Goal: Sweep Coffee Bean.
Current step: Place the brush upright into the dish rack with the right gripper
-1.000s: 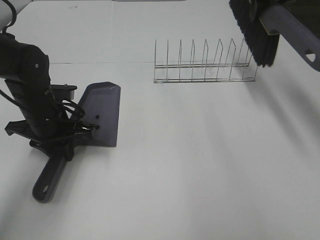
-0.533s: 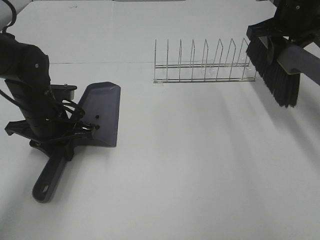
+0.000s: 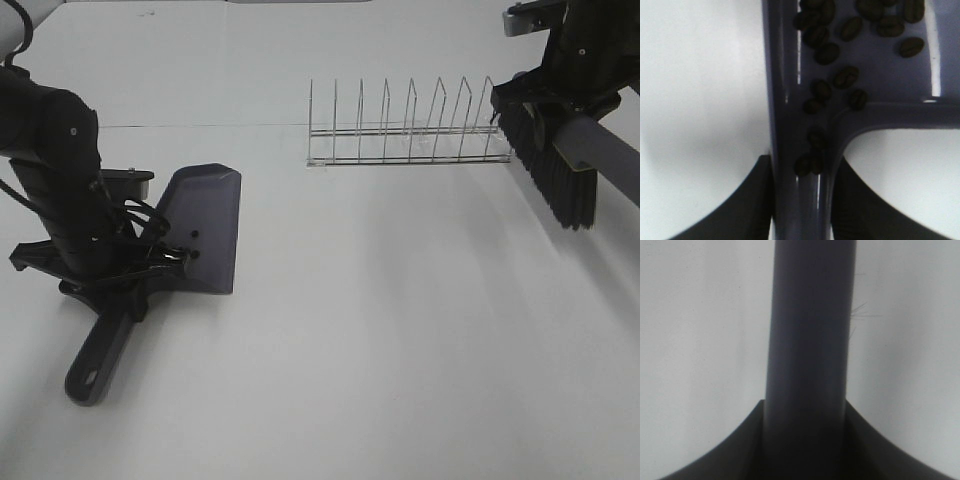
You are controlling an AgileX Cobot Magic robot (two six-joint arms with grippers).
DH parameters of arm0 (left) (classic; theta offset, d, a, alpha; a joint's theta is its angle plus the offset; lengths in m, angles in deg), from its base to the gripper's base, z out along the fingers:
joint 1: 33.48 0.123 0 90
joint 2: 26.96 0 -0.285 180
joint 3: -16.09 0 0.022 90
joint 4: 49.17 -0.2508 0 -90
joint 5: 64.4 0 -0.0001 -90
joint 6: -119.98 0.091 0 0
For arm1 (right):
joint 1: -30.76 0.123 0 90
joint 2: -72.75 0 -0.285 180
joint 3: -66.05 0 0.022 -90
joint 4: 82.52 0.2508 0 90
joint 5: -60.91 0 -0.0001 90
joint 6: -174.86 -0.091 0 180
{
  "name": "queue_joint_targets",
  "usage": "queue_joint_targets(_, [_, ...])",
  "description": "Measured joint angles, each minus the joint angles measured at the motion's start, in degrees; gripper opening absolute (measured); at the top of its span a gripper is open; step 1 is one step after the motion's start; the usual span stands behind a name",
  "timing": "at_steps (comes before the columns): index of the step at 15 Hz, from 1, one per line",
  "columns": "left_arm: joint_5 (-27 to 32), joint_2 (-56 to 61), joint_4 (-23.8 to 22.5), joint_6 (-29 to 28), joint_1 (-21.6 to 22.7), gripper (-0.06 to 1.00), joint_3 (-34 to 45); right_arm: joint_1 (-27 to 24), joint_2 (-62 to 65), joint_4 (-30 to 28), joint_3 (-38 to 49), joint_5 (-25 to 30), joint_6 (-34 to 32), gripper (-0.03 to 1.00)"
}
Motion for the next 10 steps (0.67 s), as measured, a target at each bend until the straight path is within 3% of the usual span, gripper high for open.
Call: queue_joint_targets(10, [0.0, 0.0, 0.0, 0.0, 0.0, 0.26, 0.1, -0.9, -6.5, -0.2, -0.4, -8.4, -0.8, 0.26])
